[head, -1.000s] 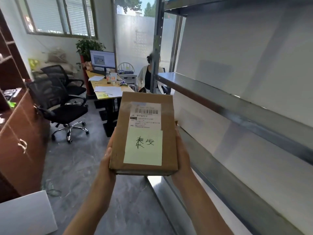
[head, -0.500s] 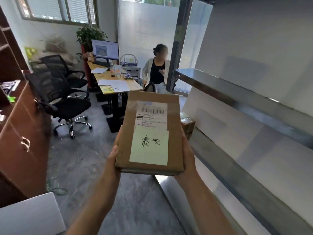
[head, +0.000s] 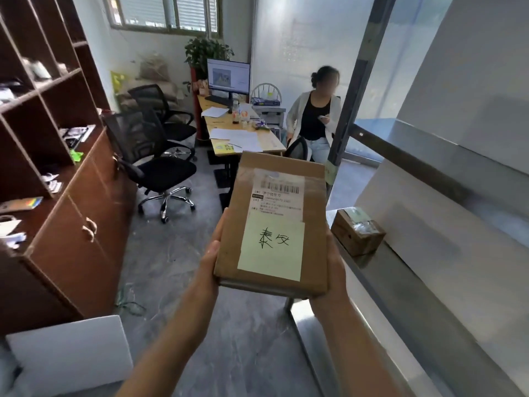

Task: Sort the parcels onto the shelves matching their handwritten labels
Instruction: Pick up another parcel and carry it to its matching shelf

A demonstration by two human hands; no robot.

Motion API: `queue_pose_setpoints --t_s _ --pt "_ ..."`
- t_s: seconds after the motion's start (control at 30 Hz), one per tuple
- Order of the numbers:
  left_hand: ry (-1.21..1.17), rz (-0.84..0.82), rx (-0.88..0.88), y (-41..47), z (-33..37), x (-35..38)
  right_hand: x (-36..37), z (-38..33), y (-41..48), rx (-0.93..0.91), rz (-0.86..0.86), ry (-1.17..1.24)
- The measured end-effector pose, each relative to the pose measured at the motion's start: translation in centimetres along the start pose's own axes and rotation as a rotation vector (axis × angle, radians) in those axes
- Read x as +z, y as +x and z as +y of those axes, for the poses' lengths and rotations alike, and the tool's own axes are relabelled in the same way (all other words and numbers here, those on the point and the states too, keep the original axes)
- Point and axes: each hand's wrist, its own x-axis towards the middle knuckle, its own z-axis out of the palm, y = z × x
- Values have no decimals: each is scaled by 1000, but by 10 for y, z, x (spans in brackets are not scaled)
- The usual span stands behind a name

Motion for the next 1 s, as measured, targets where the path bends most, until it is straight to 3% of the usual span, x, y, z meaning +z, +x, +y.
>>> queue_pose_setpoints --t_s 0.3,0.63,1.0 --pt "48 42 77 80 -4 34 -8 -27 100 34 -64 71" --pt "82 83 69 122 -14 38 -13 -29 150 12 -141 118" --pt "76 -88 39 196 -36 35 -16 -36 198 15 8 164"
